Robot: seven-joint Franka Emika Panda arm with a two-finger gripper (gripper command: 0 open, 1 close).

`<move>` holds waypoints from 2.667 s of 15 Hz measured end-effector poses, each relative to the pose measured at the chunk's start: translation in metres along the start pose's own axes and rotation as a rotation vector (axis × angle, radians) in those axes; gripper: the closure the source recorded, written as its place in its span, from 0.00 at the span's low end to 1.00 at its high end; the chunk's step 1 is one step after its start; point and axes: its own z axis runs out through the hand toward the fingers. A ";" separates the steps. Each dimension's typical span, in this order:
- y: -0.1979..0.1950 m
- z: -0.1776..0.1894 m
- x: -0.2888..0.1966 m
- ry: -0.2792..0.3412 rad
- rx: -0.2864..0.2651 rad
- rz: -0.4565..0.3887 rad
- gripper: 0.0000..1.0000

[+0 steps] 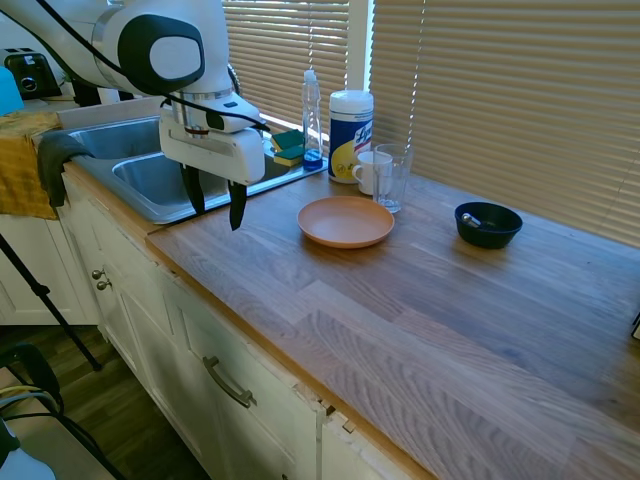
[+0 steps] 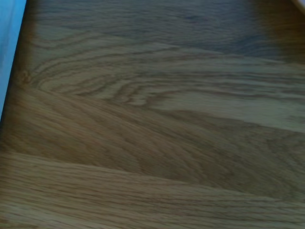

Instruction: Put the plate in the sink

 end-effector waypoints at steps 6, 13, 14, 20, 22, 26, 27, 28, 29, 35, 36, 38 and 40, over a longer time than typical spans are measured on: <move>0.003 -0.021 0.027 0.029 0.040 0.044 0.00; 0.029 -0.030 0.166 0.064 0.070 0.098 0.00; 0.029 -0.027 0.184 0.068 0.073 0.098 0.00; 0.042 -0.002 0.280 0.031 0.122 0.063 0.00; 0.042 0.014 0.300 -0.004 0.133 0.039 0.00; 0.028 0.039 0.315 -0.101 0.152 -0.017 0.00; 0.026 0.041 0.316 -0.119 0.157 -0.026 0.00; 0.025 0.042 0.316 -0.139 0.156 -0.029 0.00; 0.024 0.043 0.316 -0.157 0.153 -0.031 0.00; 0.012 0.055 0.314 -0.191 0.147 -0.049 1.00; 0.011 0.054 0.313 -0.192 0.148 -0.051 1.00; 0.009 0.055 0.312 -0.201 0.148 -0.054 1.00; 0.008 0.057 0.312 -0.206 0.147 -0.056 1.00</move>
